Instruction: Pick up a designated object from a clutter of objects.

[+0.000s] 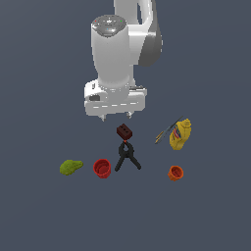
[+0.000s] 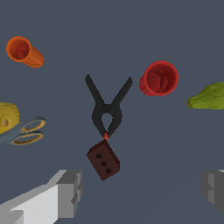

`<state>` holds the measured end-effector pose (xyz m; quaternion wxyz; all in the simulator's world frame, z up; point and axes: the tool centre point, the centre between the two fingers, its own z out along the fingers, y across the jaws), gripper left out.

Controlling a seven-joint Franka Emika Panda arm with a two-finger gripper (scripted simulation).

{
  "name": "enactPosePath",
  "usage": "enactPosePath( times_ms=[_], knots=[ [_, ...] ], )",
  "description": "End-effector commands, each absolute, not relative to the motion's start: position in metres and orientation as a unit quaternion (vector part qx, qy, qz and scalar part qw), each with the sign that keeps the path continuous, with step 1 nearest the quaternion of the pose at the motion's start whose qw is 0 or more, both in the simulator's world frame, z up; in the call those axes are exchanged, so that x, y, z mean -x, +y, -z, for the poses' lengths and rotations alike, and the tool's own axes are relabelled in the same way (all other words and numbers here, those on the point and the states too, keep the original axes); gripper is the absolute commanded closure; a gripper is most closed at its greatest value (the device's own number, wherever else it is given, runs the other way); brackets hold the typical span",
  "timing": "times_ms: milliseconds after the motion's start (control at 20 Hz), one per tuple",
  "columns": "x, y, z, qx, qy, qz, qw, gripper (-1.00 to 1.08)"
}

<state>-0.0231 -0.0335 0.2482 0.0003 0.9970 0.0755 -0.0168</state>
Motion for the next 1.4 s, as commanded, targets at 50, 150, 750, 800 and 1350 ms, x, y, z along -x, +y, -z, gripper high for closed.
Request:
enactPosePath(
  times_ms=[50,150,750,800,1350],
  knots=[
    [0.030,-0.030,-0.219,-0.993,0.115,0.015,0.001,-0.92],
    [0.035,-0.027,-0.202,-0.990,0.139,0.013,0.001,-0.92],
    [0.080,-0.013,-0.114,-0.962,0.274,0.005,0.001,-0.92],
    [0.084,-0.012,-0.109,-0.959,0.282,0.004,0.001,-0.92],
    [0.109,-0.006,-0.078,-0.941,0.337,0.000,0.000,-0.92]
  ],
)
